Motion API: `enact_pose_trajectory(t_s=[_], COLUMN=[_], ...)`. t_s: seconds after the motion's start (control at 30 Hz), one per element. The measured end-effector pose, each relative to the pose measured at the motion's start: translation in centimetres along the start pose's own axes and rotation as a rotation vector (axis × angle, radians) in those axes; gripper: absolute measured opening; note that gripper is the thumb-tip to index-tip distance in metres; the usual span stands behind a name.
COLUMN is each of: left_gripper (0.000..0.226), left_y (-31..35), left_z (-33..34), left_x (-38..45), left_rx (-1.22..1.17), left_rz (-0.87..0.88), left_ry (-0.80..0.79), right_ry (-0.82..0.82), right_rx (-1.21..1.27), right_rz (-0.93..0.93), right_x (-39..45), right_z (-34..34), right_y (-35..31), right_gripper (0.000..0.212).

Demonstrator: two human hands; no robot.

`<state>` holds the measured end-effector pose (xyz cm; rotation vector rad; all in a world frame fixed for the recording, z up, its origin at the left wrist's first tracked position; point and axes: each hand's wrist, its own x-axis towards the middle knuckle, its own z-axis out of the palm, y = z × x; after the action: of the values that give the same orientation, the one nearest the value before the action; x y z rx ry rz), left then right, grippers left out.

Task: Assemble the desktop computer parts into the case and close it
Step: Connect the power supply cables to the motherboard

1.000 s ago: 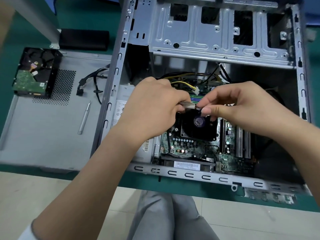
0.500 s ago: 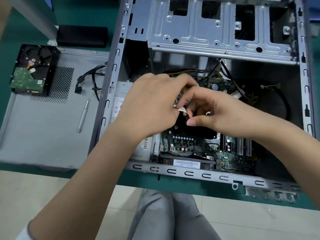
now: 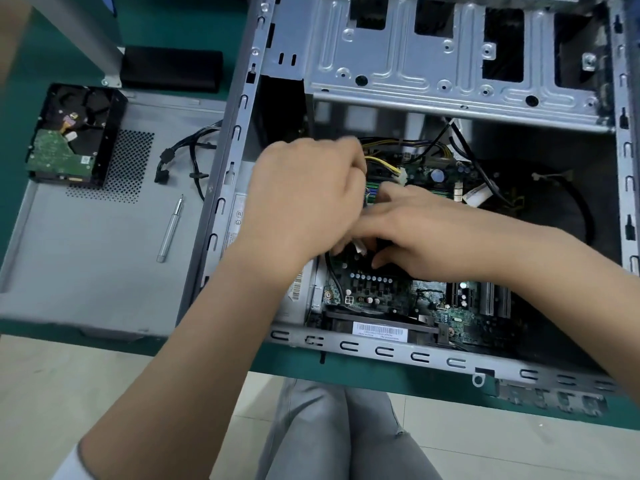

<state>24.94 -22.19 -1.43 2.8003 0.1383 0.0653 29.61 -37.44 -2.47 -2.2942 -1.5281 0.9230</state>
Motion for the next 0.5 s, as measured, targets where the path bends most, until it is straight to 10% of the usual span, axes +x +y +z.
enact_pose_trajectory(t_s=[0.27,0.5], left_gripper=[0.026,0.024], left_y=[0.1,0.0], left_z=[0.3,0.3], left_x=[0.1,0.0], left_rx=[0.029,0.031], left_rz=[0.011,0.015], left_ry=[-0.014,0.014], right_ry=[0.197,0.054], right_rx=[-0.275,-0.451], right_rz=[-0.2,-0.231], right_x=[2.0,1.3], right_z=[2.3,4.0], right_y=[-0.4,0.0], right_gripper=[0.013,0.039])
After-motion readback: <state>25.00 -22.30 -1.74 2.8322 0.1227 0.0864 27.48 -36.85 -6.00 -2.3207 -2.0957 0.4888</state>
